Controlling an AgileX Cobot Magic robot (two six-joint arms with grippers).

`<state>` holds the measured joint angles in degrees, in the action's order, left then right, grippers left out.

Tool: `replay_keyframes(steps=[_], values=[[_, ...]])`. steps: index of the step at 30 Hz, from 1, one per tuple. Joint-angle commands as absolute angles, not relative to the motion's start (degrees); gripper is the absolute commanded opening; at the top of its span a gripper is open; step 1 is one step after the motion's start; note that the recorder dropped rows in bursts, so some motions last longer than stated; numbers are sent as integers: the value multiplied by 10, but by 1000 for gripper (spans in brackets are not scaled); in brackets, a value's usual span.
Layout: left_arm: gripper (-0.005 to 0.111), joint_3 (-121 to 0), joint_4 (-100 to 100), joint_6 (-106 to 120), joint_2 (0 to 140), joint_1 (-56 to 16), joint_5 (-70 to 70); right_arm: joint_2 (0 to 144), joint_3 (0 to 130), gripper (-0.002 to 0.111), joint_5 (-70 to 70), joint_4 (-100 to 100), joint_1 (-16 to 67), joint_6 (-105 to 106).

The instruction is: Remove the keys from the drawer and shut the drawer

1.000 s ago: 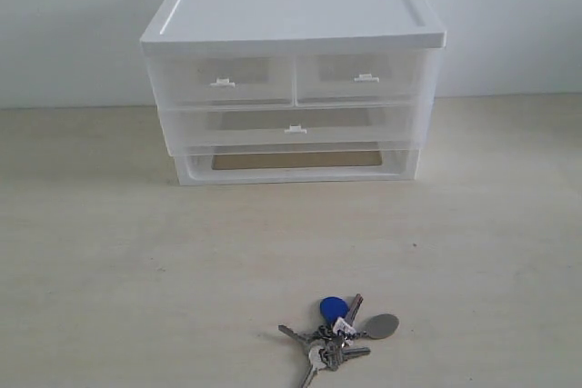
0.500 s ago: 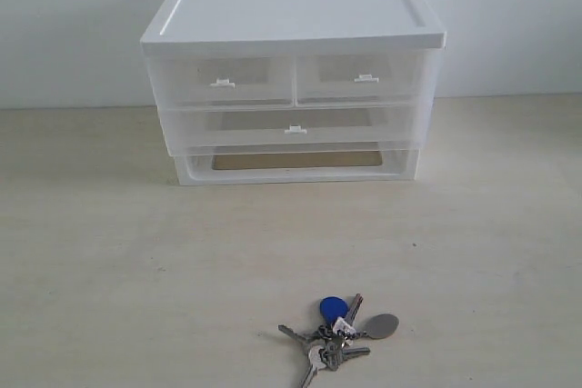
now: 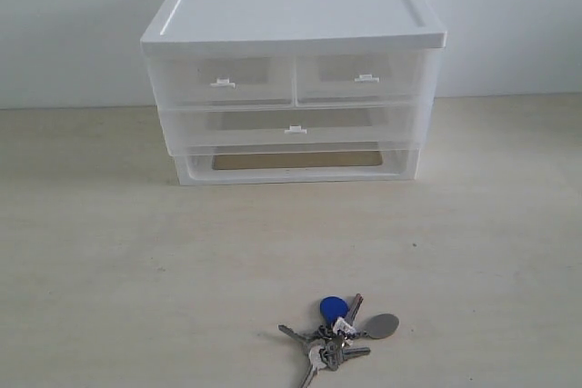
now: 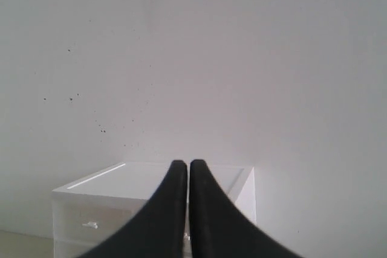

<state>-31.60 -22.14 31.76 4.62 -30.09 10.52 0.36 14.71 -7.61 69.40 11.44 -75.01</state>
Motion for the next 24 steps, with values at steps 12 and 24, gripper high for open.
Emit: replay_keyframes(steps=[12,24], values=[[4,-92,29,19,44,-137,-137,0,145,0,-88,691,115,-748],[4,0,28,-22,2,-43,-136,0,145,0,-87,691,115,-748]])
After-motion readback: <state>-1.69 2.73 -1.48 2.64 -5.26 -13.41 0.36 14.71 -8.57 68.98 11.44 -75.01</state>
